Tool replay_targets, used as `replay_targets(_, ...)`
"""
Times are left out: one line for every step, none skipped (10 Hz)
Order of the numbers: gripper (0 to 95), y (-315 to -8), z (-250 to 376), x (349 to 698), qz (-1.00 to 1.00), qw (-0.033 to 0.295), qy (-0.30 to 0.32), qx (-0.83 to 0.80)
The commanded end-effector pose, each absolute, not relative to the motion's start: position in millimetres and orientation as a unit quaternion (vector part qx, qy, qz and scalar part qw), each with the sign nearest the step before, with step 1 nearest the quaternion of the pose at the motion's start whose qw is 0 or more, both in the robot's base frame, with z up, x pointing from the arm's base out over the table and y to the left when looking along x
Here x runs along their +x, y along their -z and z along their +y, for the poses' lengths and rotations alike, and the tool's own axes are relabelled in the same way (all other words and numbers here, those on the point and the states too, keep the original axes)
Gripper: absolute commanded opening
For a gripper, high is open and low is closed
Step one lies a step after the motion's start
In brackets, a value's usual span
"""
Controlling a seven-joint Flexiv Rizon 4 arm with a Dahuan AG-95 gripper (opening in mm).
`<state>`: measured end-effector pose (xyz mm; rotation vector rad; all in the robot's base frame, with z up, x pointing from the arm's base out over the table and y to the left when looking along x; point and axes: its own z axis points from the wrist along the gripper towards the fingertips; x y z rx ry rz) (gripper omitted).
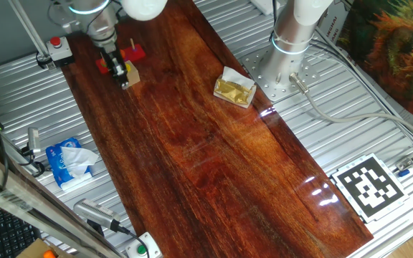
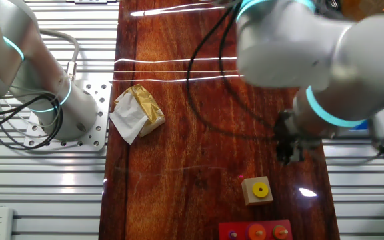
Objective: Take out one Hanoi block and throw it aside
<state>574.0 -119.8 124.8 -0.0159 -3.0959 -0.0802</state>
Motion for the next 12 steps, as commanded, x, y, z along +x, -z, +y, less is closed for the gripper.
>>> replay_targets(19.0, -132.0, -108.9, 589.0, -0.999, 0.023, 0.025, -0.013)
replay_targets(19.0, -136.6, -102.5, 595.1, -0.999, 0.023, 0.02, -0.025)
replay_targets(0.0, -138.9, -97.6, 599.7, -0.999, 0.023, 0.014, -0.032)
replay_targets(0.0, -139.0, -94.3, 603.0, -0.999, 0.021, 0.013, -0.036)
replay_targets(0.0, -136.9, -93.3, 604.4, -0.999, 0.019, 0.015, -0.031)
replay_targets(0.0, -133.7, -93.5, 604.9, -0.999, 0.017, 0.022, -0.034)
replay_targets(0.0, -132.9, -93.5, 605.0, -0.999, 0.017, 0.025, -0.039)
replay_targets(0.0, -132.9, -93.5, 605.0, -0.999, 0.017, 0.03, -0.04)
replay_targets(0.0, -132.9, -93.5, 605.0, -0.998, 0.02, 0.033, -0.043)
replay_targets(0.0, -132.9, -93.6, 605.0, -0.998, 0.021, 0.032, -0.046)
replay_targets(0.0, -132.9, -93.6, 605.0, -0.998, 0.022, 0.034, -0.048)
replay_targets(0.0, -132.9, -93.6, 605.0, -0.998, 0.025, 0.035, -0.051)
